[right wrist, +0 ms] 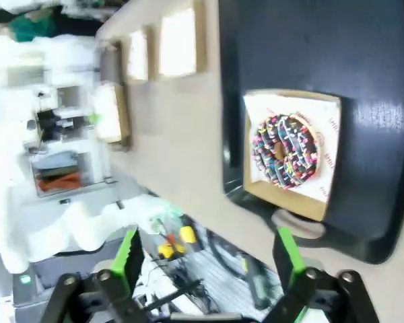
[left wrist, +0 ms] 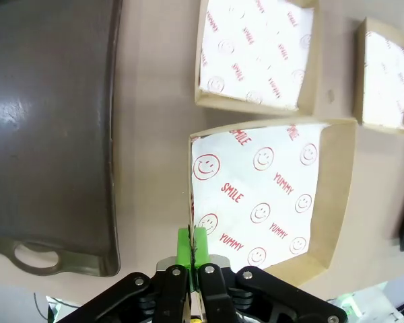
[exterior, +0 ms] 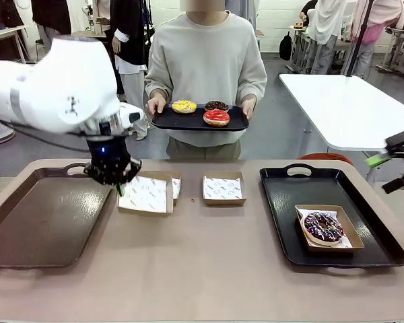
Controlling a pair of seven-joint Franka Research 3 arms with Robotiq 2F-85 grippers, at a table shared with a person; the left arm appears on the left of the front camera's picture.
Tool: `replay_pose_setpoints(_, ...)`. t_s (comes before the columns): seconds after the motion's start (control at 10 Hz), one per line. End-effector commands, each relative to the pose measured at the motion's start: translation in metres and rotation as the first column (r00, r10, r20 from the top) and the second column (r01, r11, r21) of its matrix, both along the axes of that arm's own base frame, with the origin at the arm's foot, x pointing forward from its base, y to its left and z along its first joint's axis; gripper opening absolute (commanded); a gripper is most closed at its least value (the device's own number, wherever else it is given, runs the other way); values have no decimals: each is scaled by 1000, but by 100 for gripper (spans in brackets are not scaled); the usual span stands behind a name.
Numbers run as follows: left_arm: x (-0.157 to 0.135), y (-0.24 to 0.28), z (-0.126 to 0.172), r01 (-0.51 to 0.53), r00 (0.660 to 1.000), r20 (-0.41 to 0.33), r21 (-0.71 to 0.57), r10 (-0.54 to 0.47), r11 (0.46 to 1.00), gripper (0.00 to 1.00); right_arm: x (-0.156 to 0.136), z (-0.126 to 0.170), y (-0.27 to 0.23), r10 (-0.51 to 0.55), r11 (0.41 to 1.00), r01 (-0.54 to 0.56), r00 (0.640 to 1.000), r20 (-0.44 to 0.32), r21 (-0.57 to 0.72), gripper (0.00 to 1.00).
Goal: Individually package the donuts and arrange them on the tray.
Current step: Place the picked Paper togo box on the Handle tray while simultaneously picking up another Paper togo box from the table with the other hand.
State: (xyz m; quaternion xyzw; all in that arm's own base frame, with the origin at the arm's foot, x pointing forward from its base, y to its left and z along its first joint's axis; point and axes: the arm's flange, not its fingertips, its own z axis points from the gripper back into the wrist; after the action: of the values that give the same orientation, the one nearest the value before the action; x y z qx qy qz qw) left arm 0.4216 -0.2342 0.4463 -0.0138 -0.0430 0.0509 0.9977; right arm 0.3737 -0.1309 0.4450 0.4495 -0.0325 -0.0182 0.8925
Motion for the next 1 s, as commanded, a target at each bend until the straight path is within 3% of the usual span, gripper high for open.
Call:
replay_pose_setpoints(0.0,18,-6,26,-1,1000,-6,-1,1,1000,0,-9,-17,-46,-42,984,37,999,23,175,100)
replay_pose_setpoints(0.3,57,-13,50,-36,999,0,-7,36,999,0,-45,-48,-94,-221,937,199,974,46,288,100)
replay_pose_setpoints(0.9,122,-28,44,-104,994,-36,44,106,994,0,-53,-67,-104,-251,914,210,965,76,348,100)
